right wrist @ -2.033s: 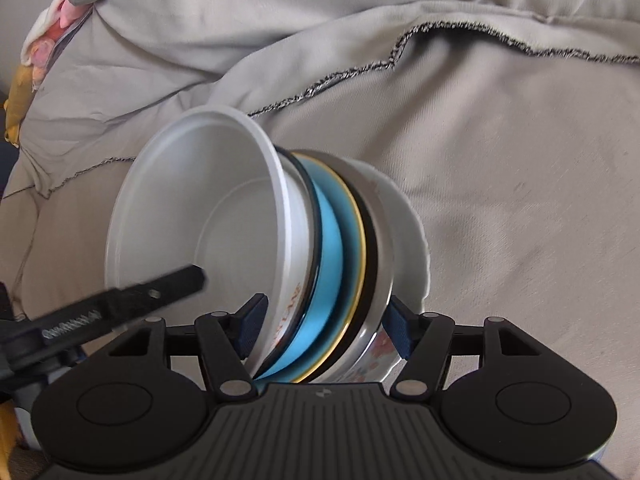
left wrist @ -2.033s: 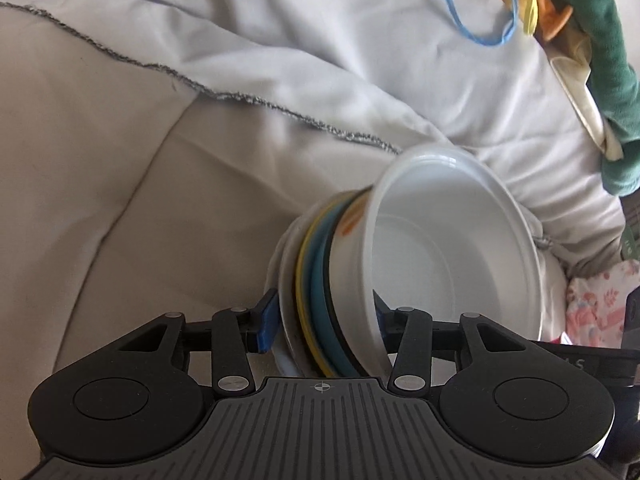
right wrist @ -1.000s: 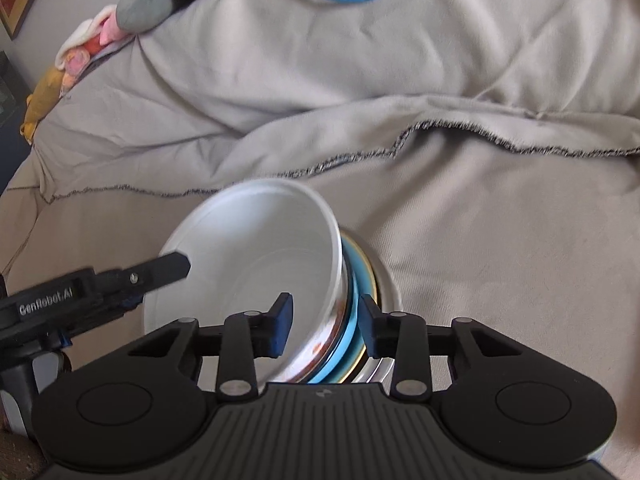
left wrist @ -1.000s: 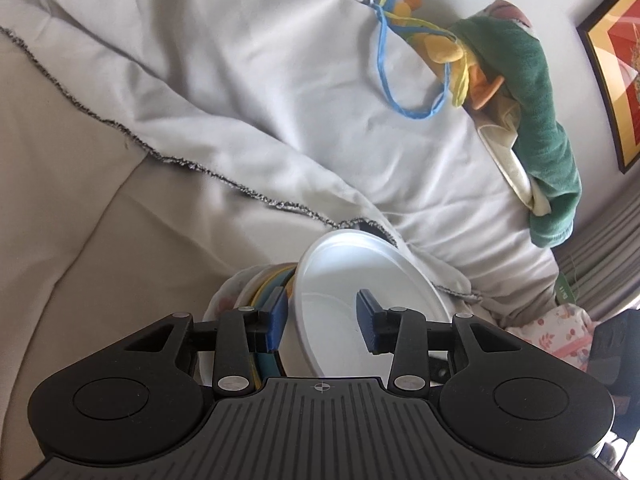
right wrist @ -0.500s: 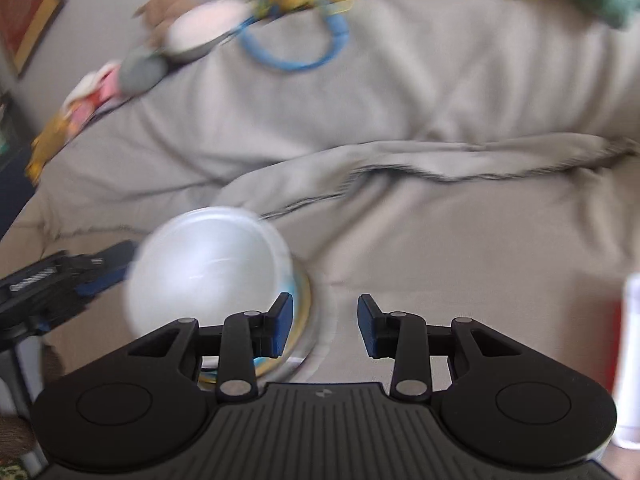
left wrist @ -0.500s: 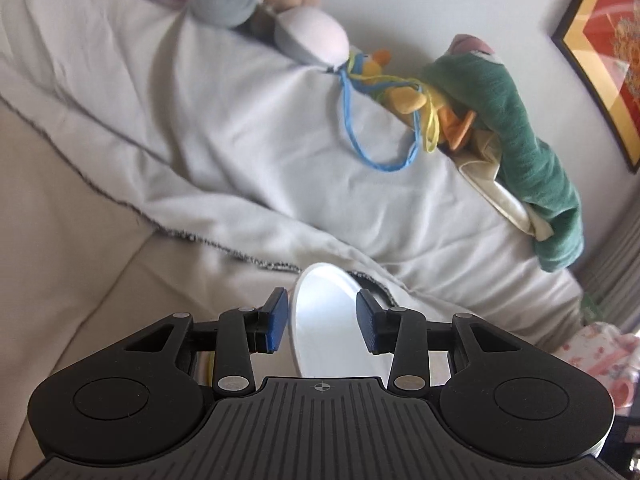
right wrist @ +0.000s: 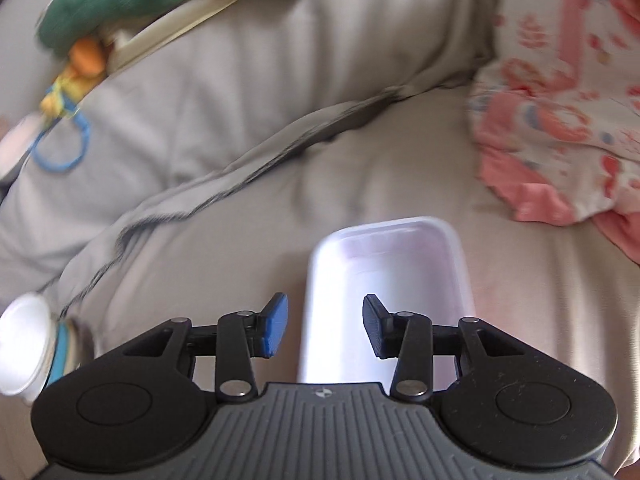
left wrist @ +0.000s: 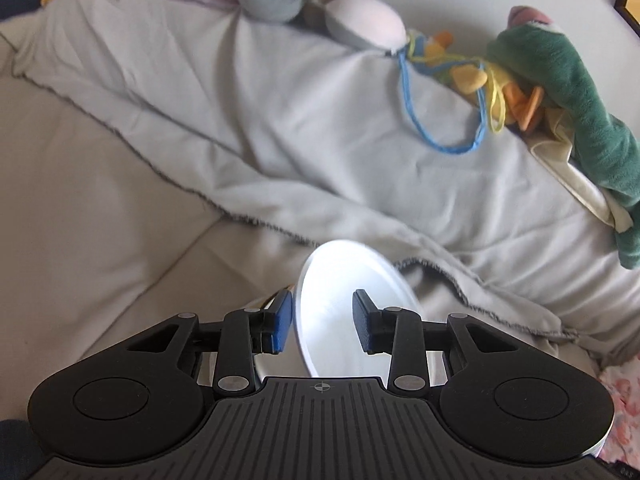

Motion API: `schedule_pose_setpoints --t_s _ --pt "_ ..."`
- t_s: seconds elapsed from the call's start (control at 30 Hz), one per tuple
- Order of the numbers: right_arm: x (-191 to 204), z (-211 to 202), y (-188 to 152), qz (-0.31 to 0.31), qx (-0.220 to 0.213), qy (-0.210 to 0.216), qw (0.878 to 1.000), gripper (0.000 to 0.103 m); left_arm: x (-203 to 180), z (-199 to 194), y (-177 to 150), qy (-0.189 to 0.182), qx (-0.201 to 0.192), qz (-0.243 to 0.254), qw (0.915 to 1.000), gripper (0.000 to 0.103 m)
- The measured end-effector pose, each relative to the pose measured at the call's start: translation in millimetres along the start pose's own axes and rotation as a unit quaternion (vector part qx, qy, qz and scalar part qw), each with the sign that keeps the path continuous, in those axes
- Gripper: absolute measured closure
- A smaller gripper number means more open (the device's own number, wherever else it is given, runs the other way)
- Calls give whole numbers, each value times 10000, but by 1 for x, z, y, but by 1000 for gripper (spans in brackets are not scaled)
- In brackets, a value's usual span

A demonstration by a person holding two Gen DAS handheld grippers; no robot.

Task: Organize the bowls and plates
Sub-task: 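Move the right tool toward the white plastic tray while the left tool follows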

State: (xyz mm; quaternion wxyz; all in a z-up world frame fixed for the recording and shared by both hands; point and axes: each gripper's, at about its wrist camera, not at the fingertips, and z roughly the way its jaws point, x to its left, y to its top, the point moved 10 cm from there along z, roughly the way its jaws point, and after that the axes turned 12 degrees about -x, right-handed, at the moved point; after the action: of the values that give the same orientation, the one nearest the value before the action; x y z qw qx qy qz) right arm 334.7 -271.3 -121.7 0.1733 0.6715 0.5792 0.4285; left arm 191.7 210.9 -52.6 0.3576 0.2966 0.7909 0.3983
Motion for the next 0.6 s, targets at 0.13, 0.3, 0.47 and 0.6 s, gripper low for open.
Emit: schedule_pose_setpoints --t_s 0.13,0.3,0.47,0.6 --pt "-34 6 -6 256 -320 -423 9983 57 15 5 -4 486 60 -185 9986 66" --pt "-45 5 -4 633 -412 -167 9970 54 34 24 -29 751 658 46 9950 70" --pt "-47 8 -9 697 -258 -61 9972 54 41 21 -33 523 605 -435 9959 74" --pt "-49 9 -9 736 -289 -78 9968 53 34 -10 -6 547 -114 -446 9974 74"
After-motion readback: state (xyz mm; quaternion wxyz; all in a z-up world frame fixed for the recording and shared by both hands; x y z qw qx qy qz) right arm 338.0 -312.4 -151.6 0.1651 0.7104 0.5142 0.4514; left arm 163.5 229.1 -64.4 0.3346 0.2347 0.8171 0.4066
